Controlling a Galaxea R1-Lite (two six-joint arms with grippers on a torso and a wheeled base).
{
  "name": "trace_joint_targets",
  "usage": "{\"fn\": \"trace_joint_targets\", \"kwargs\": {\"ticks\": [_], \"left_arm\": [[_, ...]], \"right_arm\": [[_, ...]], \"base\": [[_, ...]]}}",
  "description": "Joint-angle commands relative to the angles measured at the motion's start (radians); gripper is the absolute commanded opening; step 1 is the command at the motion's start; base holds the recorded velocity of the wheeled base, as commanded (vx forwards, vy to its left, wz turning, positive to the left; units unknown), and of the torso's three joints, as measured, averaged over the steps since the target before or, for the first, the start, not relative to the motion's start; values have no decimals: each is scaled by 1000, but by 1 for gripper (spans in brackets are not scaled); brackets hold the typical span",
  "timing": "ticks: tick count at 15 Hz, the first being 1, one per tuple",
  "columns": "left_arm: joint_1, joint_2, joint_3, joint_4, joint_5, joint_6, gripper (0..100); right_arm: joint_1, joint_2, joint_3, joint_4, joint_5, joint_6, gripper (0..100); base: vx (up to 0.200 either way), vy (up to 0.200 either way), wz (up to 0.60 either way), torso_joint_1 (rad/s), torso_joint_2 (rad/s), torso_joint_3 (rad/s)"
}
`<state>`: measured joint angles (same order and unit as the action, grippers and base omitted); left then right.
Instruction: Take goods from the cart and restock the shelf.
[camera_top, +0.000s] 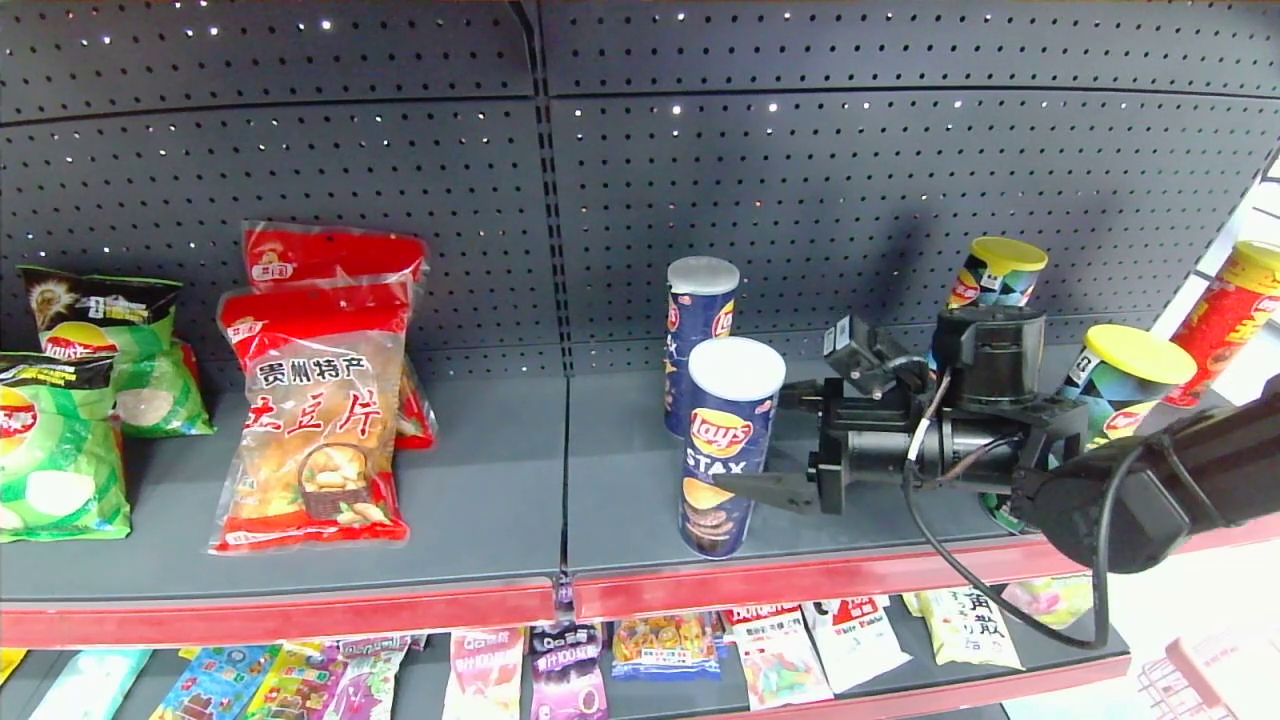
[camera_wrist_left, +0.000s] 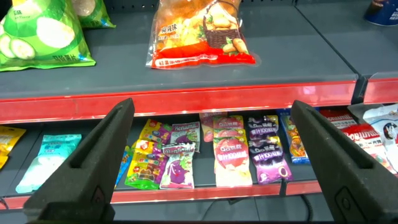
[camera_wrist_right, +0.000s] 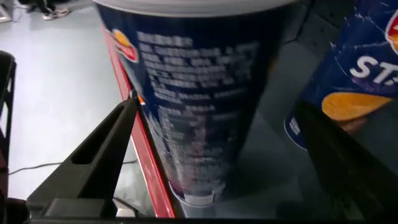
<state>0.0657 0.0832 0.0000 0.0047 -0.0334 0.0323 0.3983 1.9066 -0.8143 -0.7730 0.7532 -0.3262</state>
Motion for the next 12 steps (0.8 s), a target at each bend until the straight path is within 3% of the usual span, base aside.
{"fn": "trace_joint_targets", "kwargs": {"ticks": [1, 8, 12], "left_arm": [[0, 1, 0, 0, 0, 0, 100], [0, 1, 0, 0, 0, 0, 100], [0, 1, 0, 0, 0, 0, 100]], "right_arm": [[1, -47, 44, -28, -17, -1, 100], [88, -116, 124, -86, -189, 19, 100], [131, -121, 125, -100, -350, 78, 100]], "base": [[0, 0, 0, 0, 0, 0], [0, 0, 0, 0, 0, 0], [0, 0, 0, 0, 0, 0]]}}
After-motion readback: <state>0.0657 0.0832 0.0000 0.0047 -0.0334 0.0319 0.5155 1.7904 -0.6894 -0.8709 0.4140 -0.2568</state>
